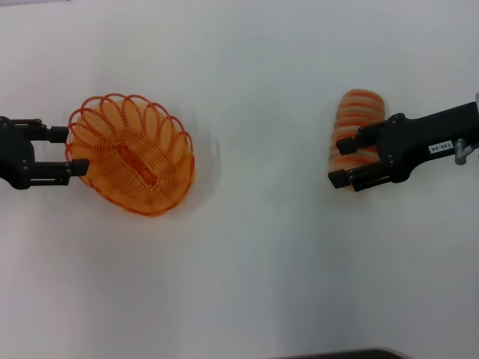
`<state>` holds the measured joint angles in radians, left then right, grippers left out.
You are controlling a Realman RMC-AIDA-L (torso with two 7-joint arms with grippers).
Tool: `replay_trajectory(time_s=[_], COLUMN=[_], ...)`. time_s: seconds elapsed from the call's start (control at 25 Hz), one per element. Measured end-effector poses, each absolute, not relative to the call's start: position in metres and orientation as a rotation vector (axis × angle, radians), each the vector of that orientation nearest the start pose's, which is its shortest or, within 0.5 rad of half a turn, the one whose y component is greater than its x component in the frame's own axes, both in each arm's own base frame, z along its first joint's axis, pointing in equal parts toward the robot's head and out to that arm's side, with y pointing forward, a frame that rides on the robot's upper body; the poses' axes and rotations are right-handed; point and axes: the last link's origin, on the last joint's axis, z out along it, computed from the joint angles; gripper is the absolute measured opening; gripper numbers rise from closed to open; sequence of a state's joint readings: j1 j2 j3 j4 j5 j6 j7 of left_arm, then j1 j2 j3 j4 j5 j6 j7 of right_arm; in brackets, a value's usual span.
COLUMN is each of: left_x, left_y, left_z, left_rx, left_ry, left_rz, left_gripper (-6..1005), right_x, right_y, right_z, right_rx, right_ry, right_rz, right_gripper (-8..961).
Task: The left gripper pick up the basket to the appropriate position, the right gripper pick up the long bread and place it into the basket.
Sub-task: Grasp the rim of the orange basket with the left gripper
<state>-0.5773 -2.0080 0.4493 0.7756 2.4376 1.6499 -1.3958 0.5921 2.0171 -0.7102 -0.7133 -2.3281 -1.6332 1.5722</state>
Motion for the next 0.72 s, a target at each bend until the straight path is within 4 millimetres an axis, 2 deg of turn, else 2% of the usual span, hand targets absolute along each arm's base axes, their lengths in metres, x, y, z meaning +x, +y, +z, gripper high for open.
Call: replay_trajectory(time_s=[0.72], left_x=[-0.3023], left_y=[0.3317], left_z=[0.0536], left_rx=[-2.758], left_ry=[-0.633], left_rz=[-0.281], left_gripper=[718], right_x=[0.2788], right_y=[0.3289], right_z=[0.0133], right_rx=[-2.930], right_ry=[0.774], right_rz=[0.237], right_gripper=[759])
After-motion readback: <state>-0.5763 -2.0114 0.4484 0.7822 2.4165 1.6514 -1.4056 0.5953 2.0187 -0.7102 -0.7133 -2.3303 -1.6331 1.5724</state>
